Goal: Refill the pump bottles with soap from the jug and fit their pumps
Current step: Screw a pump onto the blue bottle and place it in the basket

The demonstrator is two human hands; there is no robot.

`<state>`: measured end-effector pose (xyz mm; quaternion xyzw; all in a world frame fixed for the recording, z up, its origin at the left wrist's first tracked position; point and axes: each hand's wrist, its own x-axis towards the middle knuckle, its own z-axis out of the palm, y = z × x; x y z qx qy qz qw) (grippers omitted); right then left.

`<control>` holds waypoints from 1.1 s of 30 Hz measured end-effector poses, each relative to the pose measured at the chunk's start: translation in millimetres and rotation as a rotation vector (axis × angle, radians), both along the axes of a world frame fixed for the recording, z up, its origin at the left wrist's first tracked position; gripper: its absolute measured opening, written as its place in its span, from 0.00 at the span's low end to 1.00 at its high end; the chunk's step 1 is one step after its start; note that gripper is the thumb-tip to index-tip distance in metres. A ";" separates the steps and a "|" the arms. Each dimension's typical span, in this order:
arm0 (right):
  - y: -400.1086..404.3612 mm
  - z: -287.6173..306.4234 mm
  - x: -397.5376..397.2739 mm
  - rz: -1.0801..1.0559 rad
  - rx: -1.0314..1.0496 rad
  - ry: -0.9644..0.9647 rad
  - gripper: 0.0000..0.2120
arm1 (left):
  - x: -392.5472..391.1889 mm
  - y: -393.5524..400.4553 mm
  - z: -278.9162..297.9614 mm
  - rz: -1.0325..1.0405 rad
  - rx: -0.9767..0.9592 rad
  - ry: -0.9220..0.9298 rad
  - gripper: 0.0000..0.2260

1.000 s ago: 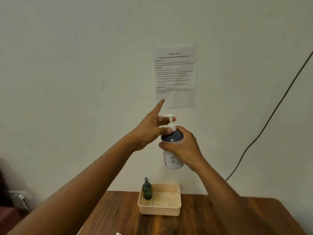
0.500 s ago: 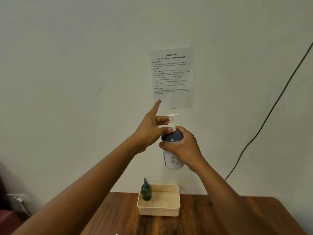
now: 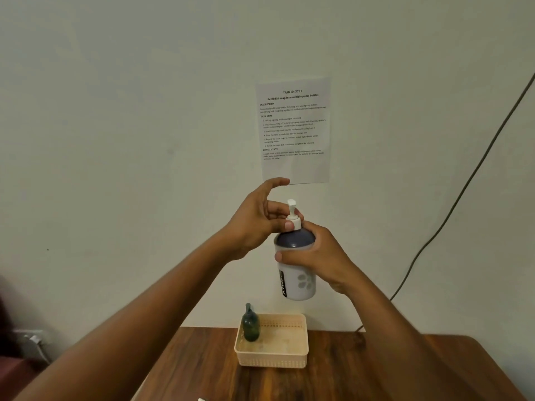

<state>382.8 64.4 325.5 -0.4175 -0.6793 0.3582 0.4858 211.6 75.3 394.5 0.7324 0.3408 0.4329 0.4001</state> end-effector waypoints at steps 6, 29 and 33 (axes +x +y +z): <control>4.7 -7.0 -1.9 0.048 -0.013 0.023 0.29 | -5.9 3.2 -6.0 -0.036 0.026 -0.003 0.32; 154.6 -171.9 -43.4 -0.193 -0.075 -0.251 0.39 | -107.6 125.6 -248.7 0.490 0.300 0.677 0.37; 187.4 -224.1 -54.1 -0.213 -0.113 -0.262 0.39 | -117.0 151.2 -294.3 0.486 0.217 0.704 0.37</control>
